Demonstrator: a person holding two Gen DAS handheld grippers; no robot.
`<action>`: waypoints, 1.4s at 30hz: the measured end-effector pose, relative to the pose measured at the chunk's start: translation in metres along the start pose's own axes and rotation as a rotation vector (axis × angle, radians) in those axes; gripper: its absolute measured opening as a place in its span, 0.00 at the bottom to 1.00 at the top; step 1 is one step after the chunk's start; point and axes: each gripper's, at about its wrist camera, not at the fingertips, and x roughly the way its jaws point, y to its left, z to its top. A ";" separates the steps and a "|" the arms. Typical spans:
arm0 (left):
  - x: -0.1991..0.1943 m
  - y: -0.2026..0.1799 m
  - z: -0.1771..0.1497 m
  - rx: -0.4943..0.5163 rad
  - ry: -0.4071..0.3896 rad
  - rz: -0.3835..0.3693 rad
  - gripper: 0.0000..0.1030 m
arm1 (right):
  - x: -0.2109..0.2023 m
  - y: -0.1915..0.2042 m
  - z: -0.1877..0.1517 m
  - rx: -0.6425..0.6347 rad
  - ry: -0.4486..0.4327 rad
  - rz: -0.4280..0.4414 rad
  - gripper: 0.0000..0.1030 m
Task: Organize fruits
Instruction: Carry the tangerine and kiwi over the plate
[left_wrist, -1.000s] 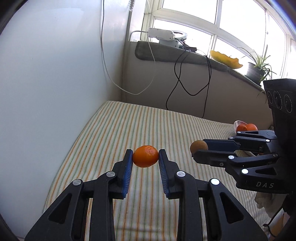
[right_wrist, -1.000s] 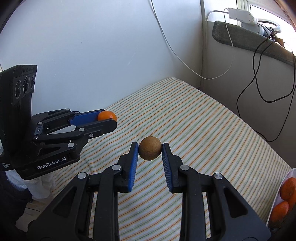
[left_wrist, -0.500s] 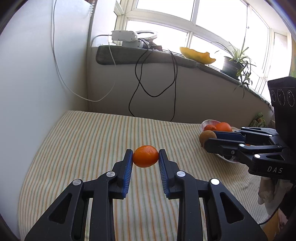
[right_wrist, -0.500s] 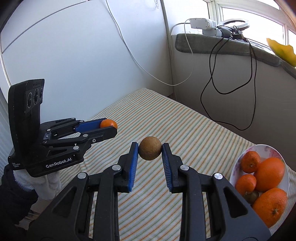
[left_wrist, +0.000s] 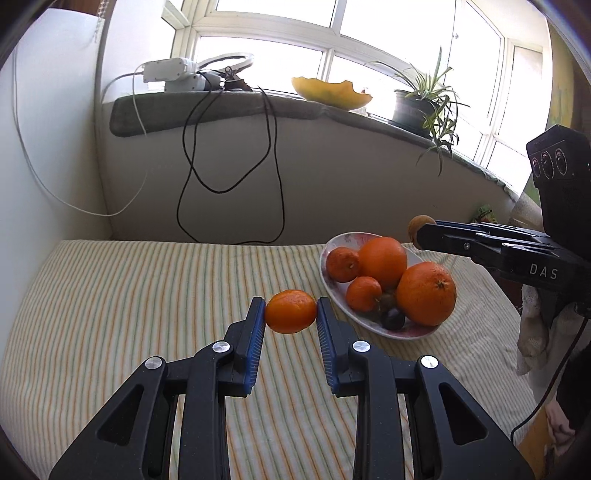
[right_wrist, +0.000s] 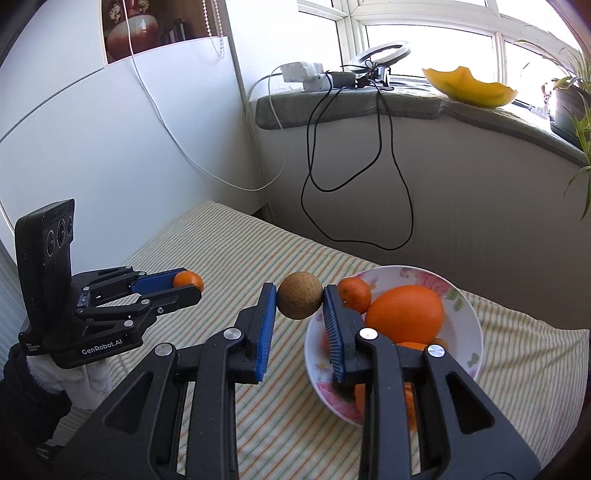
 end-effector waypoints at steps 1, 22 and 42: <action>0.004 -0.003 0.002 0.004 0.003 -0.006 0.26 | -0.002 -0.007 0.000 0.010 -0.003 -0.007 0.26; 0.054 -0.066 0.020 0.089 0.039 -0.098 0.26 | -0.007 -0.103 -0.023 0.144 0.020 -0.125 0.26; 0.062 -0.081 0.025 0.113 0.039 -0.121 0.26 | 0.006 -0.118 -0.027 0.182 0.055 -0.099 0.26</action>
